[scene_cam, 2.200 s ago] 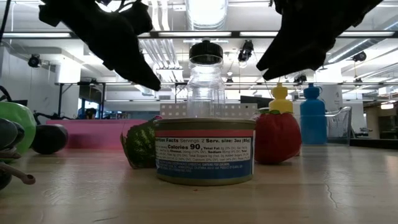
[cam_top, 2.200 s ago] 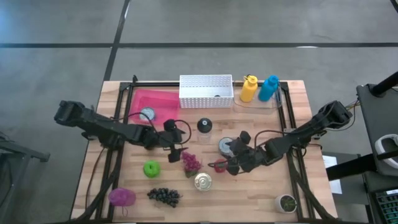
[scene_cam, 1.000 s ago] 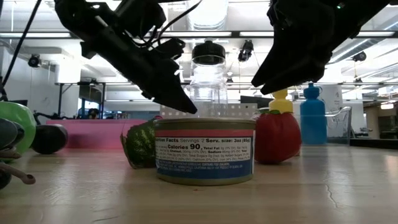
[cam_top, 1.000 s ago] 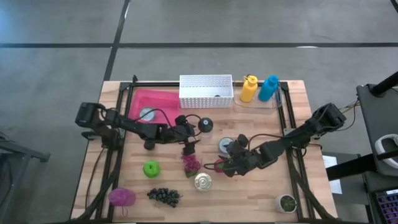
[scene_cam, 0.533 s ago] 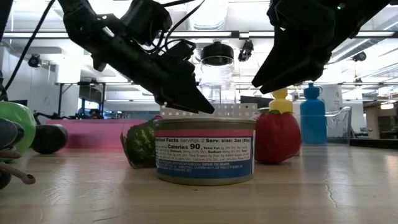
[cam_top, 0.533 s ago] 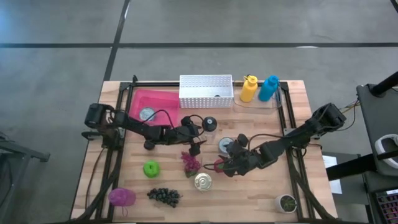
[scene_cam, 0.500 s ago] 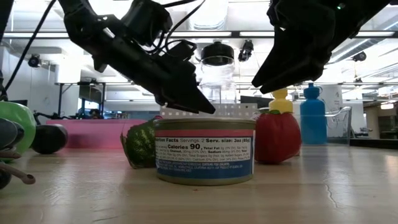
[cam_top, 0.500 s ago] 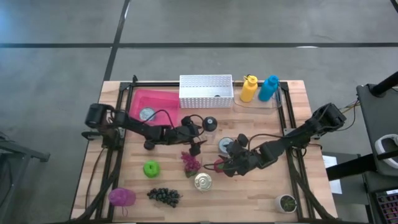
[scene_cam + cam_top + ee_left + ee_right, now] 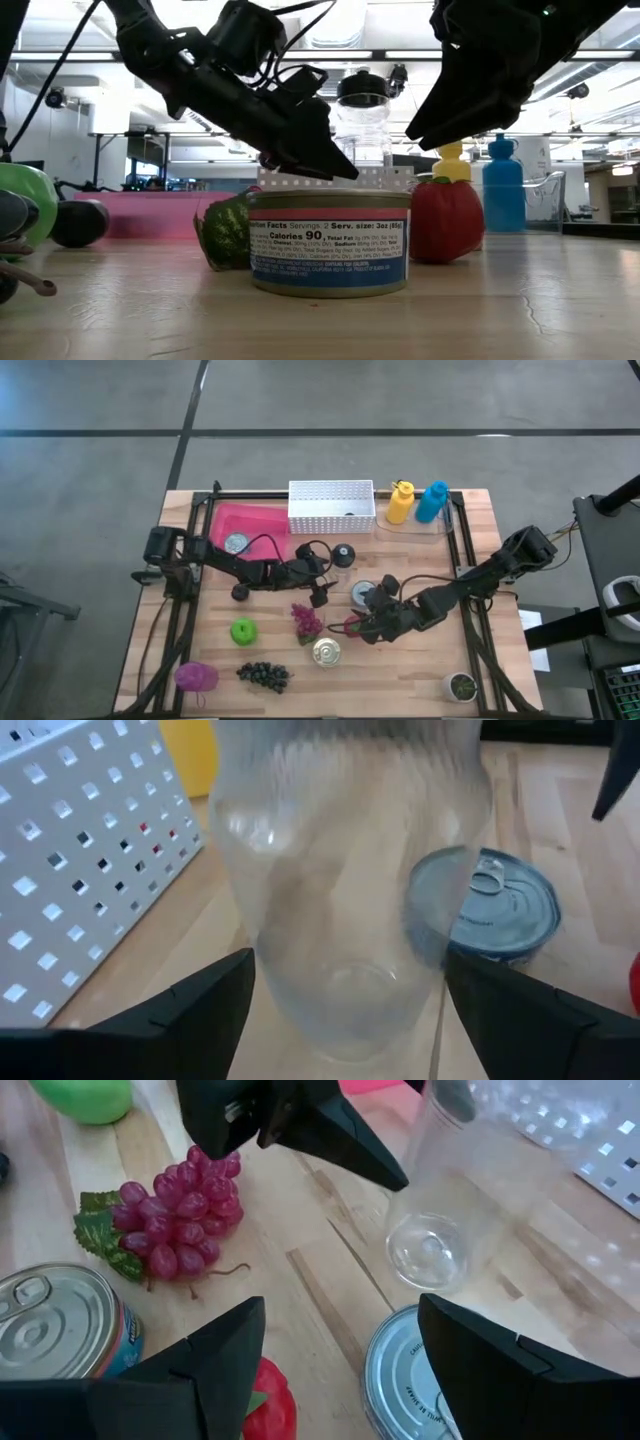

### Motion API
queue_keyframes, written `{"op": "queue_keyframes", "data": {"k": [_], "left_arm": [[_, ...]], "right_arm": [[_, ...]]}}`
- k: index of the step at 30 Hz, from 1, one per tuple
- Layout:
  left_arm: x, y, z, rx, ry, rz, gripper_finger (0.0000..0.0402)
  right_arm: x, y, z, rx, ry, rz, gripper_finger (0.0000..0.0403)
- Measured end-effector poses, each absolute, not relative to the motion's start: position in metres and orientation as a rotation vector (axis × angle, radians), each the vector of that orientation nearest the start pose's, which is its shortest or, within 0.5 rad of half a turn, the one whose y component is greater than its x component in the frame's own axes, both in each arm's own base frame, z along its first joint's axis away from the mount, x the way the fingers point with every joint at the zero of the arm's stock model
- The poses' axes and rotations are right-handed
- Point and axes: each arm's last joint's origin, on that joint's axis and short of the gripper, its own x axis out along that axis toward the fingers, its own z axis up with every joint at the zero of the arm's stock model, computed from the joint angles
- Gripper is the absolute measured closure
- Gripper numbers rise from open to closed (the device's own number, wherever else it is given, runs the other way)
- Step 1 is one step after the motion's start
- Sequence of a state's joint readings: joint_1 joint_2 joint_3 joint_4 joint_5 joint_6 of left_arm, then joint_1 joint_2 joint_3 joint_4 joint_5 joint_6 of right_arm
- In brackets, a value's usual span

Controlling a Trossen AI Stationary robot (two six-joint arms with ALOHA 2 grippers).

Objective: Pick & Place Food Item
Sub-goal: Put the transparent water bottle into the transparent bin

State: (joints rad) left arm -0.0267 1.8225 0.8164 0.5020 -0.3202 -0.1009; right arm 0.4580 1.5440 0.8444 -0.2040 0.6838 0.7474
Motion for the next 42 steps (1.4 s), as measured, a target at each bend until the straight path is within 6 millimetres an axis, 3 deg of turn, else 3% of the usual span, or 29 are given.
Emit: {"op": "queue_keyframes", "data": {"k": [8,19,34,42], "left_arm": [[0.366,0.001,0.13,-0.01,0.491,0.318,0.0069],[0.389,0.002,0.12,0.017,0.501,0.312,0.0079],[0.392,0.008,0.123,0.043,0.496,0.296,0.0083],[0.394,0.012,0.126,0.05,0.494,0.303,0.008]], "right_arm": [[0.272,0.113,0.186,0.213,0.629,-0.468,0.0151],[0.265,0.111,0.201,0.237,0.6,-0.452,0.0156],[0.263,0.113,0.205,0.244,0.589,-0.438,0.0135],[0.261,0.113,0.209,0.255,0.576,-0.434,0.0146]]}}
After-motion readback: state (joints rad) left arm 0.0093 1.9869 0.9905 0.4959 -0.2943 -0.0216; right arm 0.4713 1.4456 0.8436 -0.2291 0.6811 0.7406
